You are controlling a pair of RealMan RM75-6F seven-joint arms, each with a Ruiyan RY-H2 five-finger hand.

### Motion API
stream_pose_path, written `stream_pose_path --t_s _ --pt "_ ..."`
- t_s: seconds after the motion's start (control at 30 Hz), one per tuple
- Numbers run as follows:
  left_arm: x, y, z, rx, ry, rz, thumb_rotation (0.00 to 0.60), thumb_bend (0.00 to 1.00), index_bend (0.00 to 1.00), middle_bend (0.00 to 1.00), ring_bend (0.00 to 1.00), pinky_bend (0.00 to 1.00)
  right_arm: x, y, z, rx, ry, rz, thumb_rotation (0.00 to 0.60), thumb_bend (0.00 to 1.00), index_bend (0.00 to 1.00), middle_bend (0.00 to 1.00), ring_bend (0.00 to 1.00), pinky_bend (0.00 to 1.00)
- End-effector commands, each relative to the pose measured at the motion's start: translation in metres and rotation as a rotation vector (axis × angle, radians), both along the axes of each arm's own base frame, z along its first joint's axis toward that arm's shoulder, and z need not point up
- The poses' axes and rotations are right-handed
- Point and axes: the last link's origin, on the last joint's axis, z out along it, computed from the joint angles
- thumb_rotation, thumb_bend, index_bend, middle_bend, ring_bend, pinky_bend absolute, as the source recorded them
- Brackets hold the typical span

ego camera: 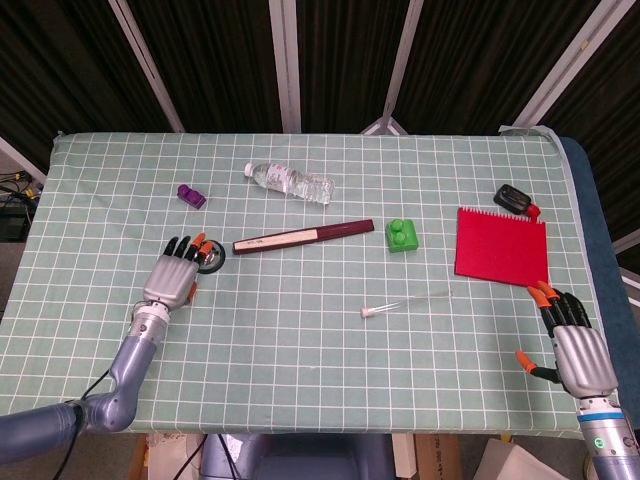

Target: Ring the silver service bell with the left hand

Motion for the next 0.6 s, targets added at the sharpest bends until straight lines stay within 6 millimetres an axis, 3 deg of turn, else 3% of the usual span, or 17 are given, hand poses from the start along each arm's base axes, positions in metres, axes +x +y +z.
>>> stream_pose_path --t_s 0.03,0.17,0.3,0.6 --pt "0.014 0.005 0.018 0.051 -0.047 -0.044 0.600 0.60 0.00 0.00 0.00 0.00 0.000 0.000 0.000 0.000 -0.001 0.000 0.600 0.29 0.00 0.00 0.00 0.00" --pt "0.025 0.006 0.040 0.107 -0.113 -0.075 0.600 0.34 0.00 0.00 0.00 0.00 0.000 0.000 0.000 0.000 0.002 0.000 0.600 0.29 0.00 0.00 0.00 0.00" --pt "0.021 -0.008 0.063 0.138 -0.150 -0.090 0.600 0.24 0.00 0.00 0.00 0.00 -0.001 0.000 0.000 0.000 0.005 -0.002 0.600 0.29 0.00 0.00 0.00 0.00" --pt "-0.037 -0.095 0.106 0.158 -0.160 -0.024 0.600 0.15 0.00 0.00 0.00 0.00 -0.001 0.001 0.000 -0.005 0.022 -0.001 0.600 0.29 0.00 0.00 0.00 0.00"
